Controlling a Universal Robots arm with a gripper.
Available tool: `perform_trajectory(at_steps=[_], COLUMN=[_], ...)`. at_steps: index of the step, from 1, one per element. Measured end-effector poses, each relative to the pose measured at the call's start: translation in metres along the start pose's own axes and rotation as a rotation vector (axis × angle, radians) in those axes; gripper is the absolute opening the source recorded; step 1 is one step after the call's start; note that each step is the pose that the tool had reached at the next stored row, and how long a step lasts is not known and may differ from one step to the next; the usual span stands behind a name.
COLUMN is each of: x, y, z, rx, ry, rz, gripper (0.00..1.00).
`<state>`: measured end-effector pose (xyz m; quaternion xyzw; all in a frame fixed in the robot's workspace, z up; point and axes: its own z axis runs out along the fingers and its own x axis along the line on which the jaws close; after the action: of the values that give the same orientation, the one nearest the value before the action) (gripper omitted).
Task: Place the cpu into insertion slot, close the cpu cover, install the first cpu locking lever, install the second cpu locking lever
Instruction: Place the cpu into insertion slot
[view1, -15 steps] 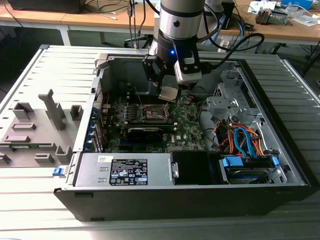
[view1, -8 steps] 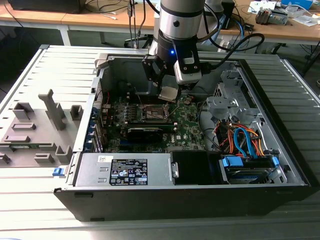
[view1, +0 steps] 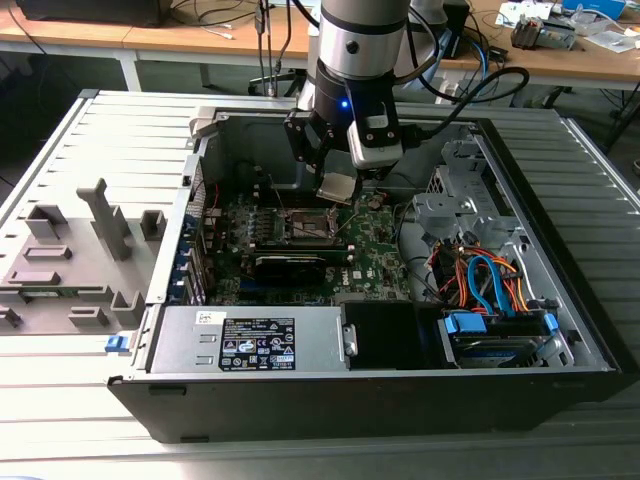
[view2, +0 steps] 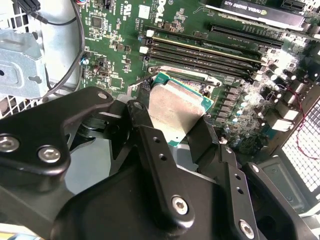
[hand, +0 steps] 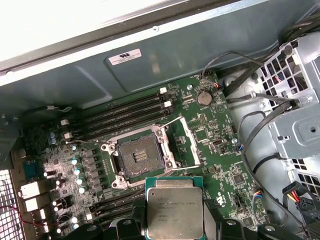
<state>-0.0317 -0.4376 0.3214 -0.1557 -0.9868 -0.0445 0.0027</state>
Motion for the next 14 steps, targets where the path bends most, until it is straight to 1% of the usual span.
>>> perform_trajectory(at_steps=[14], x=[0.0000], y=[0.0000], z=[0.0000], rx=[-0.0003], ry=[-0.0014], rz=[0.016], gripper=[0.55])
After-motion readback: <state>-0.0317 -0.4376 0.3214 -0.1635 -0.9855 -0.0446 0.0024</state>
